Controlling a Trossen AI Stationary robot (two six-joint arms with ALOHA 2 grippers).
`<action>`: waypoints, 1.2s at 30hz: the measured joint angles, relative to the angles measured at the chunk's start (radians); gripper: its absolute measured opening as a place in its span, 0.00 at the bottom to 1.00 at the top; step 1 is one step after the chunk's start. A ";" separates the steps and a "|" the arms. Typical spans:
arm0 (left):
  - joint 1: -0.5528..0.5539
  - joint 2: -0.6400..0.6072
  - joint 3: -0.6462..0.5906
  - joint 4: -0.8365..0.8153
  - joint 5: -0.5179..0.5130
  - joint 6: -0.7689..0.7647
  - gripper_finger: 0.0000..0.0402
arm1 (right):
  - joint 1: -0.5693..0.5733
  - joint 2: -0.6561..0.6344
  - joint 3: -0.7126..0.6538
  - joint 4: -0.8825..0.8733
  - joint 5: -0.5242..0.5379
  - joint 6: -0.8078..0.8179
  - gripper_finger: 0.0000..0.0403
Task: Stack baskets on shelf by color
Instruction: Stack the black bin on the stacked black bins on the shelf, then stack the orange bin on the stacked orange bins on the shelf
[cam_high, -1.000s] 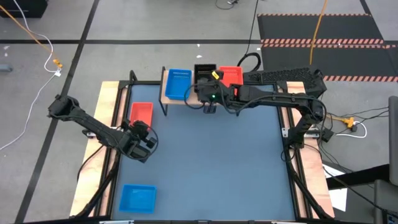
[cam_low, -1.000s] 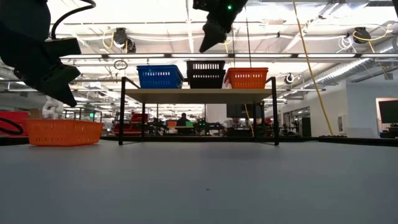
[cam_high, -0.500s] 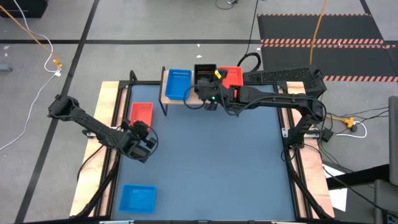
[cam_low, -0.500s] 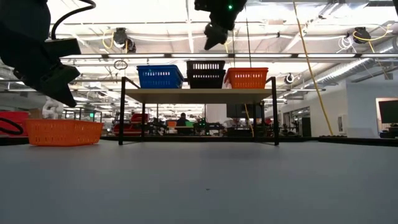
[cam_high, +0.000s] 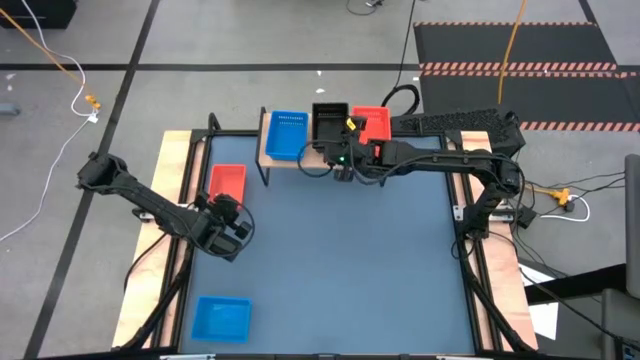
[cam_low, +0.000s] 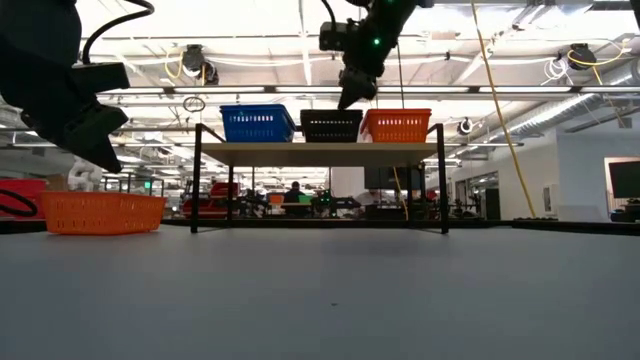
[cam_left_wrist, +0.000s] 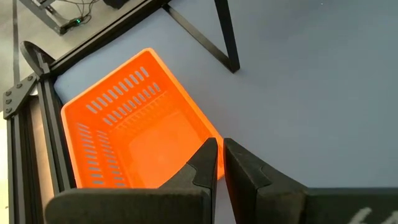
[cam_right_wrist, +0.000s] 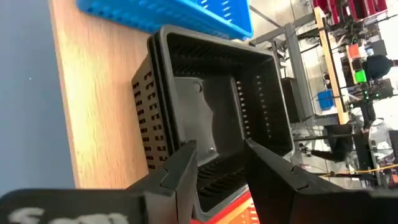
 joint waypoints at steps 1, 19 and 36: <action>0.000 0.000 0.000 0.000 0.000 0.000 0.08 | 0.003 0.000 0.000 0.002 -0.001 -0.007 0.31; 0.000 0.000 0.000 -0.001 0.000 0.004 0.08 | 0.135 -0.035 -0.002 0.206 -0.005 -0.092 0.31; 0.000 0.000 0.000 0.001 -0.008 0.012 0.08 | 0.186 -0.021 -0.160 0.638 -0.731 0.236 0.31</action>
